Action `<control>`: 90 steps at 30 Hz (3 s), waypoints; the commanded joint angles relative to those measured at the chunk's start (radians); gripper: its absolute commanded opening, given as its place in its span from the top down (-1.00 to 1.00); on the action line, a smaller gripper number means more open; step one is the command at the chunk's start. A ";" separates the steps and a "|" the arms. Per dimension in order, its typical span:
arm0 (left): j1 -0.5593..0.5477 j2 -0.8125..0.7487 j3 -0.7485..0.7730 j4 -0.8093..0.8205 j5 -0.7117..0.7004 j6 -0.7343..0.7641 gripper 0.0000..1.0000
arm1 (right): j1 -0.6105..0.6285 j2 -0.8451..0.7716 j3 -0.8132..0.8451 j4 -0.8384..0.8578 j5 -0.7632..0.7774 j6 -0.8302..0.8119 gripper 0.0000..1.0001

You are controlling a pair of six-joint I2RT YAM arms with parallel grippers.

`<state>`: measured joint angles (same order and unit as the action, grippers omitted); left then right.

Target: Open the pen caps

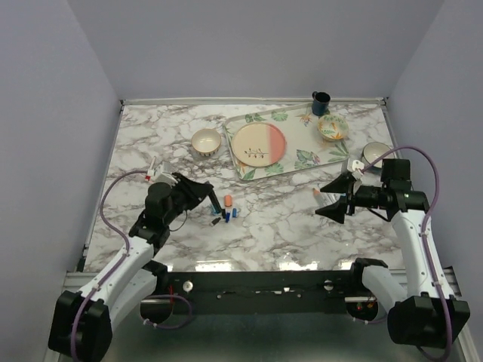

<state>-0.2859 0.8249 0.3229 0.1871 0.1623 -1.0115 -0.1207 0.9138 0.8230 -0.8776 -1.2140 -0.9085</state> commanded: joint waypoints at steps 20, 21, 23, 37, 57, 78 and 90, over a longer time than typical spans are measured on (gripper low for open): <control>-0.653 0.495 0.284 0.174 -0.467 -0.231 1.00 | 0.404 0.114 -0.062 0.259 0.309 0.293 -0.59; -0.662 0.511 0.309 0.110 -0.486 -0.242 1.00 | 0.408 0.120 -0.062 0.262 0.314 0.306 -0.59; -0.690 0.552 0.386 0.034 -0.532 -0.283 1.00 | 0.417 0.128 -0.062 0.270 0.318 0.316 -0.59; -0.834 0.678 0.607 -0.153 -0.751 -0.349 1.00 | 0.428 0.227 -0.036 0.402 0.315 0.595 -0.63; -0.886 0.715 0.616 -0.055 -0.828 -0.365 0.99 | 0.432 0.367 0.025 0.322 0.240 0.594 0.99; -0.857 0.685 0.556 -0.058 -0.825 -0.394 0.04 | 0.432 0.375 0.051 0.229 0.192 0.482 0.99; -0.836 0.640 0.504 -0.005 -0.823 -0.380 1.00 | 0.484 0.358 0.047 0.215 0.323 0.410 0.99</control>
<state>-1.1519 1.5127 0.8688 0.1825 -0.6239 -1.4029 0.3210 1.2877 0.8467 -0.6289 -0.9596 -0.4232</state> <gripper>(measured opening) 0.386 0.079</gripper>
